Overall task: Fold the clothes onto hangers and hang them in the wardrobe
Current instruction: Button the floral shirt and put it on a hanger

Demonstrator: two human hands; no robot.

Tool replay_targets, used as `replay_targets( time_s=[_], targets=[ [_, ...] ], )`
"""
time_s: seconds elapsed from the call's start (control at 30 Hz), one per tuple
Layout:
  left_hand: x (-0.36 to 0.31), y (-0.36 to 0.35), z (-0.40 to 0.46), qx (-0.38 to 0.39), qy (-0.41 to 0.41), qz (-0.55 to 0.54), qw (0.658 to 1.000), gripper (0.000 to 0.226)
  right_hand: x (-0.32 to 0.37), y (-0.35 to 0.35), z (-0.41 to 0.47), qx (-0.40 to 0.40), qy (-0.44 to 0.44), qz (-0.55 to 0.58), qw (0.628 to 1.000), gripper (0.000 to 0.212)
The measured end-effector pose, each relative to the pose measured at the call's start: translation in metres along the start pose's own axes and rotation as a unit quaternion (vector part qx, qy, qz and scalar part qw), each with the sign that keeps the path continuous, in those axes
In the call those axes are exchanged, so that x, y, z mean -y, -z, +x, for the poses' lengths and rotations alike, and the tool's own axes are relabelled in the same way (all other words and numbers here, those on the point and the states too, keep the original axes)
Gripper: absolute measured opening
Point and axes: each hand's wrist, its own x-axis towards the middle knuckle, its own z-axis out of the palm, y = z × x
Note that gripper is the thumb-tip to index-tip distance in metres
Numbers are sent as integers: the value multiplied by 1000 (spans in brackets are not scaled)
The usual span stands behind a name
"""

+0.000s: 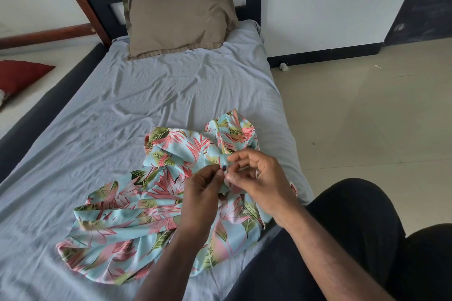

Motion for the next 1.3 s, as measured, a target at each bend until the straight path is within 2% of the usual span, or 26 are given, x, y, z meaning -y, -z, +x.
replay_targets(
  time_s=[0.1, 0.13, 0.2, 0.27, 0.3, 0.37, 0.43, 0.5, 0.6, 0.63, 0.7, 0.73, 0.8, 0.83, 0.87, 0.93, 1.0, 1.03, 1.1, 1.17, 1.23, 1.3],
  targets=[
    [-7, 5, 3, 72, 2, -10, 997, 25, -1, -3, 0, 18, 42, -65, 997, 41],
    [-8, 7, 3, 97, -11, 20, 995, 26, -2, -3, 0, 5, 60, -94, 994, 41],
    [-1, 11, 3, 123, -63, 158, 978, 30, -2, -3, 2, -40, 79, -123, 988, 36],
    [9, 21, 4, 96, -118, 325, 933, 26, -3, 1, 4, -94, 81, -139, 983, 29],
    [11, 27, 6, 76, -144, 372, 914, 17, -3, 5, 5, -118, 82, -151, 978, 26],
    [9, 46, 14, 51, -169, 395, 901, 7, -3, 16, 8, -151, 92, -195, 965, 21],
    [-2, 65, 24, 24, -160, 380, 911, 11, -3, 28, 11, -145, 86, -261, 950, 13],
    [-21, 80, 36, 9, -146, 363, 920, 14, -2, 36, 14, -83, 50, -315, 944, 14],
    [-45, 96, 56, 23, -126, 351, 927, 12, 1, 48, 17, 25, 18, -315, 949, 36],
    [-52, 102, 62, 45, -103, 330, 937, 13, 4, 54, 18, 65, 6, -280, 958, 35],
    [-65, 118, 73, 128, -39, 219, 966, 11, 12, 68, 23, 151, -31, -199, 968, 18],
    [-70, 126, 78, 170, -12, 178, 969, 21, 16, 76, 27, 193, -51, -181, 963, 10],
    [-83, 138, 93, 219, 41, 174, 959, 47, 22, 91, 39, 258, -82, -180, 946, 11],
    [-89, 140, 102, 222, 49, 204, 952, 52, 25, 97, 48, 271, -92, -195, 938, 12],
    [-97, 138, 111, 218, 47, 232, 947, 46, 28, 100, 60, 265, -95, -226, 932, 11],
    [-113, 124, 133, 137, -9, 295, 946, 9, 34, 99, 90, 199, -71, -297, 931, 6],
    [-129, 104, 153, -9, -89, 326, 941, 20, 46, 89, 120, 72, -12, -332, 941, 12],
    [-139, 92, 157, -89, -144, 318, 933, 19, 55, 81, 132, -13, 36, -330, 943, 13],
    [-157, 70, 154, -220, -244, 262, 907, 15, 77, 66, 139, -195, 157, -289, 924, 13],
    [-161, 49, 136, -265, -316, 216, 885, 11, 90, 50, 125, -303, 231, -236, 894, 12],
    [-139, 30, 106, -243, -360, 251, 865, 6, 81, 33, 100, -299, 222, -245, 895, 13],
    [-90, 21, 78, -195, -342, 304, 867, 13, 48, 19, 70, -229, 133, -271, 926, 16]
  ],
)
